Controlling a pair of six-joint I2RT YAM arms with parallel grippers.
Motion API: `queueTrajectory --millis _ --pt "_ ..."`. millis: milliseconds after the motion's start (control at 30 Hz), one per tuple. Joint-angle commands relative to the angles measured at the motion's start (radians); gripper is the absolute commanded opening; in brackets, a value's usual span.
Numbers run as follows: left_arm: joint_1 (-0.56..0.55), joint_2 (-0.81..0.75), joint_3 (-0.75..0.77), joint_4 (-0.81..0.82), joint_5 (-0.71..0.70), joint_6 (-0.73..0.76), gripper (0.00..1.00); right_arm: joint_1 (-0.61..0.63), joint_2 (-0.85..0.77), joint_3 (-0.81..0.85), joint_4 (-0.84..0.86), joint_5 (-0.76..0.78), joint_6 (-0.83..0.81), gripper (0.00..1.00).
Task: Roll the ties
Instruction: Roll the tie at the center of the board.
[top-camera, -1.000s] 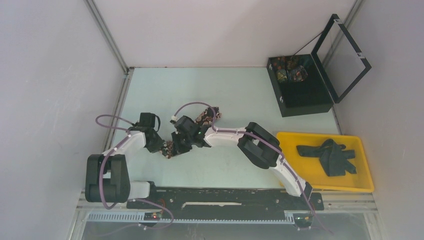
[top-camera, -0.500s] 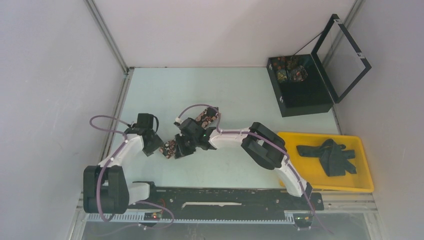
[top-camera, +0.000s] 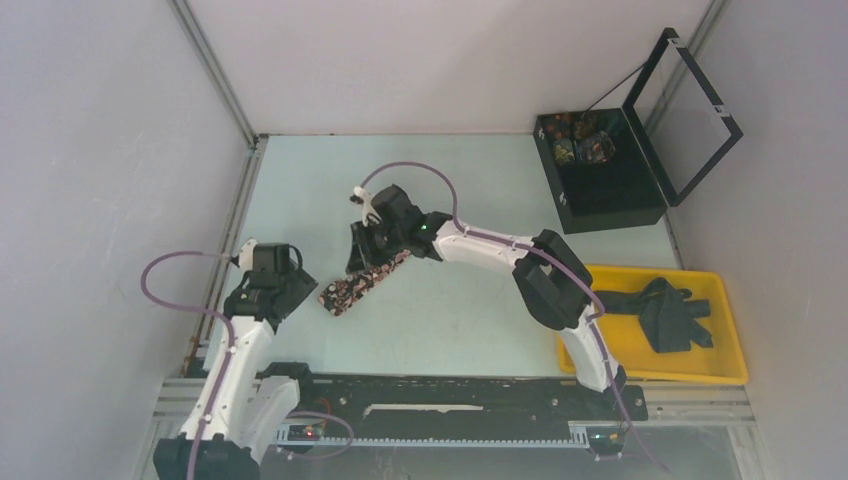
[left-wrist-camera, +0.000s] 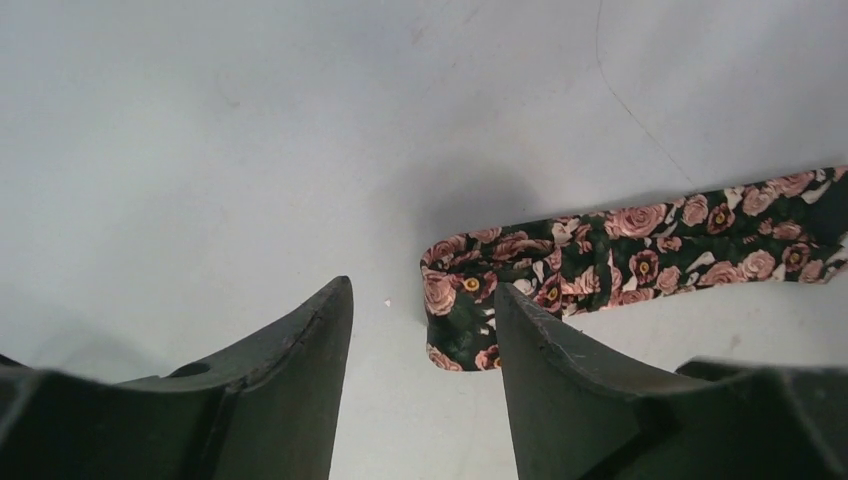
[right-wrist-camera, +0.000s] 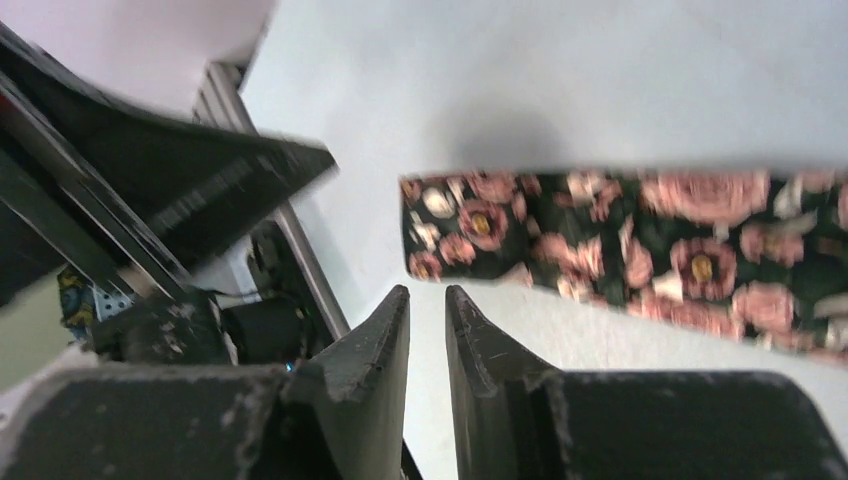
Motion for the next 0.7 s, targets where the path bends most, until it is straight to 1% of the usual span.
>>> queueTrajectory --millis 0,100,233,333,500,667 --pt "0.005 -0.099 -0.073 0.007 0.045 -0.062 0.6 0.002 0.113 0.2 -0.063 -0.085 -0.046 0.23" --pt "0.005 -0.165 -0.126 0.03 0.064 -0.1 0.6 0.006 0.188 0.317 -0.112 -0.098 -0.05 0.23" --pt "0.003 -0.242 -0.178 0.062 0.084 -0.132 0.62 0.009 0.264 0.404 -0.154 -0.109 -0.053 0.24" --pt "0.003 -0.268 -0.184 0.071 0.086 -0.129 0.63 0.01 0.294 0.421 -0.161 -0.115 -0.053 0.23" --pt "0.003 -0.269 -0.19 0.078 0.093 -0.132 0.64 0.005 0.31 0.41 -0.156 -0.116 -0.052 0.23" --pt "0.002 -0.272 -0.217 0.114 0.131 -0.135 0.64 0.0 0.317 0.393 -0.148 -0.115 -0.052 0.22"
